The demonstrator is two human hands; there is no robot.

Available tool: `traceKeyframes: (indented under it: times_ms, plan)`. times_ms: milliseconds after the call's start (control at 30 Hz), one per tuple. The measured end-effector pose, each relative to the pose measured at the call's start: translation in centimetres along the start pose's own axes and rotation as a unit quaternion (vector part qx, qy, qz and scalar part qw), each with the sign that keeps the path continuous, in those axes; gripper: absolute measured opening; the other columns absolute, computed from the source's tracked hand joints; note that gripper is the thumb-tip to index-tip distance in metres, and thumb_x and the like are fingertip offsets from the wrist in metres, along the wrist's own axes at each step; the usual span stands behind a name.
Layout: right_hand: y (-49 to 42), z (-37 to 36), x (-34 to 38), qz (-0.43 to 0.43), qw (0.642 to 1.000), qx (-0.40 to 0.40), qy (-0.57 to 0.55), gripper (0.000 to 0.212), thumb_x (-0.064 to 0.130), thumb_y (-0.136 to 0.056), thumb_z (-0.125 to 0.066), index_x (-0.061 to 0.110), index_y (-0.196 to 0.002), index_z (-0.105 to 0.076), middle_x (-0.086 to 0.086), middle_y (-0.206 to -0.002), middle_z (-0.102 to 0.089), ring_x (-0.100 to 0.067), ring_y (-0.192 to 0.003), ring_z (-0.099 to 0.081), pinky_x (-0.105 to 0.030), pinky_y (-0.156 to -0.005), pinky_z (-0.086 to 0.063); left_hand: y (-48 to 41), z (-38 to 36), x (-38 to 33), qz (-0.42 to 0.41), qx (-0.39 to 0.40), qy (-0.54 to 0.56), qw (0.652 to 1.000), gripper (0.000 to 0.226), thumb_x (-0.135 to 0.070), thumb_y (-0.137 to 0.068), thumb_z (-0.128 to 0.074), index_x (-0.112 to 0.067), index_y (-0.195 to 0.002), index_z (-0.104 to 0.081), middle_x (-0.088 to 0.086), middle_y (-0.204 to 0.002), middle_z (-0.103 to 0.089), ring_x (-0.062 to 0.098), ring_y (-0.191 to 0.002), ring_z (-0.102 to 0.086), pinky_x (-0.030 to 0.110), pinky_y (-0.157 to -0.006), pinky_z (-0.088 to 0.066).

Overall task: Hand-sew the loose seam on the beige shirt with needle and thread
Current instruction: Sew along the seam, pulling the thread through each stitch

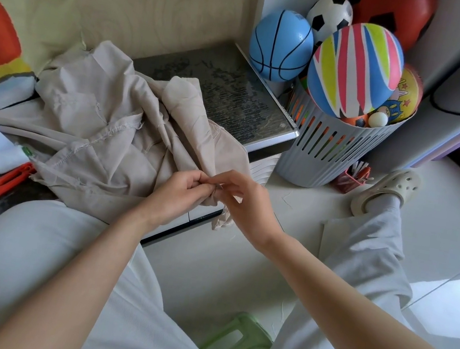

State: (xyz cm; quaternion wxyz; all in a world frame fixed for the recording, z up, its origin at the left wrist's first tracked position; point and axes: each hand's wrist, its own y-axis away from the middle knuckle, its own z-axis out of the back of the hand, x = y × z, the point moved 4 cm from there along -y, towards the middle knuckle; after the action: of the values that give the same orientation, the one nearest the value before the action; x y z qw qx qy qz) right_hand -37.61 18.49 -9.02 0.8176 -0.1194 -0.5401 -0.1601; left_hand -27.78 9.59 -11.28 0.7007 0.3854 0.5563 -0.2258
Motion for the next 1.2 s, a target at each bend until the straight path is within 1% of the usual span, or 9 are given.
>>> traceKeyframes:
  times_ms: [133,300,367,500,600,767,1000,1100,1200]
  plan:
    - [0.1,0.0,-0.2,0.006,1.0,-0.011,-0.001,0.012,0.007,-0.085,-0.067,0.017,-0.092,-0.069,-0.003,-0.089,-0.071,-0.012,-0.085,-0.068,-0.029,-0.087,-0.052,0.1,-0.3,-0.3,0.003,0.003,0.041,0.999,0.016,0.004,-0.094,-0.048,-0.005,-0.086,-0.058,0.0,-0.071,-0.067,0.001,-0.065,-0.065,0.011,-0.065,-0.049]
    - [-0.2,0.2,-0.1,0.032,0.996,-0.077,0.035,0.001,0.012,-0.082,-0.07,0.012,-0.082,-0.071,0.007,-0.097,-0.061,-0.007,-0.094,-0.057,-0.017,-0.087,-0.043,0.2,-0.2,-0.3,0.004,-0.001,0.005,1.0,0.014,0.001,-0.094,-0.05,-0.007,-0.085,-0.057,0.007,-0.077,-0.065,0.006,-0.072,-0.064,0.012,-0.069,-0.049]
    - [-0.1,0.1,0.2,0.031,0.996,-0.085,0.016,0.008,0.011,-0.085,-0.067,0.016,-0.078,-0.066,0.008,-0.1,-0.062,-0.009,-0.097,-0.058,-0.023,-0.089,-0.045,0.1,0.0,-0.1,0.001,-0.003,-0.03,1.0,0.014,-0.002,-0.095,-0.05,-0.009,-0.085,-0.057,0.009,-0.08,-0.062,0.013,-0.079,-0.059,0.019,-0.074,-0.047]
    - [0.3,0.0,0.8,-0.017,0.984,-0.098,-0.148,0.021,0.007,-0.095,-0.052,0.018,-0.077,-0.049,-0.007,-0.082,-0.068,-0.02,-0.083,-0.065,-0.041,-0.073,-0.052,-0.4,0.7,0.4,0.0,-0.043,-0.083,0.996,0.016,-0.016,-0.095,-0.055,-0.016,-0.079,-0.053,0.001,-0.072,-0.056,0.007,-0.068,-0.048,0.021,-0.065,-0.039]
    - [0.6,0.1,0.4,-0.04,0.971,-0.102,-0.213,0.019,0.004,-0.099,-0.041,0.011,-0.081,-0.04,0.0,-0.062,-0.05,-0.007,-0.055,-0.054,-0.043,-0.062,-0.049,-0.4,1.0,0.5,-0.007,-0.071,-0.08,0.994,0.016,-0.026,-0.089,-0.056,-0.018,-0.076,-0.05,0.0,-0.067,-0.055,0.009,-0.063,-0.045,0.028,-0.062,-0.036]
    - [2.2,-0.3,-3.4,-0.155,0.985,-0.036,-0.065,0.017,0.017,-0.102,-0.032,0.007,-0.094,-0.043,0.006,-0.068,-0.041,-0.009,-0.059,-0.037,-0.028,-0.059,-0.034,-0.1,0.9,-0.2,-0.039,-0.108,-0.054,0.992,0.022,-0.008,-0.097,-0.048,-0.015,-0.076,-0.046,0.001,-0.066,-0.048,-0.004,-0.051,-0.041,0.012,-0.055,-0.034]
    - [5.0,-0.4,-8.8,-0.283,0.941,0.078,0.169,0.016,0.017,-0.1,-0.029,0.01,-0.104,-0.042,-0.001,-0.08,-0.052,-0.026,-0.078,-0.048,-0.029,-0.065,-0.035,-0.1,0.9,-0.4,-0.05,-0.101,-0.031,0.993,0.019,-0.006,-0.097,-0.046,-0.014,-0.08,-0.046,0.002,-0.071,-0.049,-0.002,-0.06,-0.043,0.007,-0.058,-0.036]
    - [5.4,0.3,-9.8,-0.312,0.926,0.067,0.203,0.017,0.018,-0.097,-0.037,0.007,-0.108,-0.045,-0.011,-0.094,-0.059,-0.027,-0.078,-0.05,-0.028,-0.066,-0.036,-0.1,1.0,-0.3,-0.051,-0.102,-0.031,0.993,0.019,-0.007,-0.097,-0.047,-0.014,-0.08,-0.047,0.002,-0.072,-0.05,0.003,-0.064,-0.042,0.008,-0.058,-0.036]
    - [4.6,1.2,-8.3,-0.266,0.954,-0.021,0.137,0.007,0.016,-0.095,-0.042,0.014,-0.101,-0.045,-0.003,-0.075,-0.056,-0.022,-0.068,-0.049,-0.028,-0.057,-0.038,-0.1,0.9,-0.3,-0.049,-0.103,-0.032,0.993,0.019,-0.007,-0.096,-0.048,-0.015,-0.079,-0.048,0.003,-0.071,-0.051,0.0,-0.061,-0.042,0.008,-0.058,-0.036]
